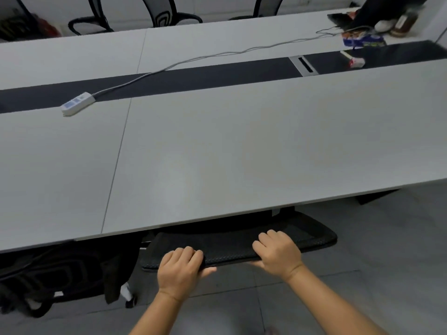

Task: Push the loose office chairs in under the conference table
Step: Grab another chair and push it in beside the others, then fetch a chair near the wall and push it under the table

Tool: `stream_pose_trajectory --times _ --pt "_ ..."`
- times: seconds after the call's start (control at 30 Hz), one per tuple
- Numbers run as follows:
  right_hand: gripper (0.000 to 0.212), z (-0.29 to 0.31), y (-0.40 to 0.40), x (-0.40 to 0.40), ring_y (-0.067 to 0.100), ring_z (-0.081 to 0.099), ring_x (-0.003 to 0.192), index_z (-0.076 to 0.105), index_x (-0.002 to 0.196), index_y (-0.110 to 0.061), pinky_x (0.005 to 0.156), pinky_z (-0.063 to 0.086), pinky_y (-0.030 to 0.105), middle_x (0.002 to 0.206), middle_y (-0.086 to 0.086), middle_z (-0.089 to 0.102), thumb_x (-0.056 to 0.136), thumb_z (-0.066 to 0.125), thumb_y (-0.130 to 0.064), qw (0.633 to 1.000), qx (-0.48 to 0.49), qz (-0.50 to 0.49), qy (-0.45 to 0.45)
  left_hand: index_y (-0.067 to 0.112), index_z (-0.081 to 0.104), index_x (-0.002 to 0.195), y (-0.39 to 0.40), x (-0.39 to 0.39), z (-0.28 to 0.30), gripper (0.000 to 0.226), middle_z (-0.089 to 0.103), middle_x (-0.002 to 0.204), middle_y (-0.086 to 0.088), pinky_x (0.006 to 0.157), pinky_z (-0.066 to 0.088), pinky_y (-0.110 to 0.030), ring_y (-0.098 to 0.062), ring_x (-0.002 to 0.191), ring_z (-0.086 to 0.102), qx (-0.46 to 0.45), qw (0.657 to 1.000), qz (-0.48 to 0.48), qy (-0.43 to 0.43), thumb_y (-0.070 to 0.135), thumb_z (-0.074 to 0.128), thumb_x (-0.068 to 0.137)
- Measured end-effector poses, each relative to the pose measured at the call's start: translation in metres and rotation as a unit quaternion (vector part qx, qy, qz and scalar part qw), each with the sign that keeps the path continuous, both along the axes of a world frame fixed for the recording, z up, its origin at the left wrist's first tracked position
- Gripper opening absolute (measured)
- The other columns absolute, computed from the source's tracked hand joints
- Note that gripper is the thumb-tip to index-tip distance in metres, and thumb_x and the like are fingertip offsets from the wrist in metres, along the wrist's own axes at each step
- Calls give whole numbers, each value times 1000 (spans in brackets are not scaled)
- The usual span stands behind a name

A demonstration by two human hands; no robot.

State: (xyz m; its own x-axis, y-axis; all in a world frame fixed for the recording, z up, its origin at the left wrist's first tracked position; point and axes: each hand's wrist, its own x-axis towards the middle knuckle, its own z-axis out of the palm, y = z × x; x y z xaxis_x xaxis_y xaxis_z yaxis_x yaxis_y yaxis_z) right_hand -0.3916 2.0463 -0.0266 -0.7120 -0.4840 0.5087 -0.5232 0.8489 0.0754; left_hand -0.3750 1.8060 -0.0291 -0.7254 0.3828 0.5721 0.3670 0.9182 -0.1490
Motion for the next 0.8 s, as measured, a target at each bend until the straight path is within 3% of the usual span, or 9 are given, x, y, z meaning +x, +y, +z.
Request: stream_pose_trajectory --times 0.2,0.3,0.37,0.43,0.53,0.6,0.67,0.73,0.8 --pt "55 -4 2 12 14 39 42 46 48 -19 41 23 24 47 -4 43 73 39 -68 1000 -2 -4 -6 19 40 72 5 19 7 50 53 51 -1 57 25 -28 -19 54 44 10 997 28 -67 62 19 89" --pt "55 1 -1 23 13 41 43 48 48 -20 41 26 23 48 -5 45 70 38 -69 999 -14 -26 -33 20 44 76 6 33 18 52 57 56 -1 60 26 -28 -16 65 36 42 986 38 -159 64 18 88" --pt "55 8 -2 32 12 44 46 53 51 -21 44 29 22 51 -6 49 68 35 -70 994 -23 -66 -79 19 55 77 12 43 32 60 62 61 -1 64 28 -27 -16 68 50 77 968 53 -233 65 17 87" --pt "55 9 -3 45 12 50 62 63 66 -20 59 36 24 63 -5 60 67 36 -68 984 -97 -102 -110 14 66 79 17 51 42 64 69 73 -3 75 32 -29 -23 73 65 141 937 69 -313 63 25 84" --pt "61 4 0 103 16 51 102 61 101 -15 93 38 31 102 4 67 79 34 -65 935 -242 -202 -162 3 67 90 33 70 40 56 70 95 -14 91 40 -46 -32 94 64 226 913 20 -339 47 38 72" --pt "78 2 2 157 14 48 112 57 115 -13 96 38 28 122 3 57 78 22 -72 884 -306 -294 -195 0 65 96 52 88 36 57 66 104 -13 92 41 -34 -24 100 59 287 878 -50 -379 45 41 72" --pt "89 -4 1 219 5 38 116 51 123 -13 98 30 20 129 -3 48 73 14 -77 826 -365 -347 -253 11 65 101 77 115 36 52 60 106 3 94 38 -14 0 98 51 313 821 -131 -459 54 46 77" --pt "70 -2 -5 283 -3 41 107 53 112 -19 93 28 9 111 -7 61 84 10 -67 792 -357 -457 -190 44 64 90 101 149 22 16 60 99 28 86 29 5 17 95 47 290 773 -202 -526 50 53 80" --pt "48 7 -10 347 -1 43 97 49 103 -27 96 23 10 95 -13 64 90 14 -57 765 -333 -502 -227 70 53 76 122 187 8 48 62 82 40 75 31 9 14 86 53 245 733 -213 -598 24 66 77"
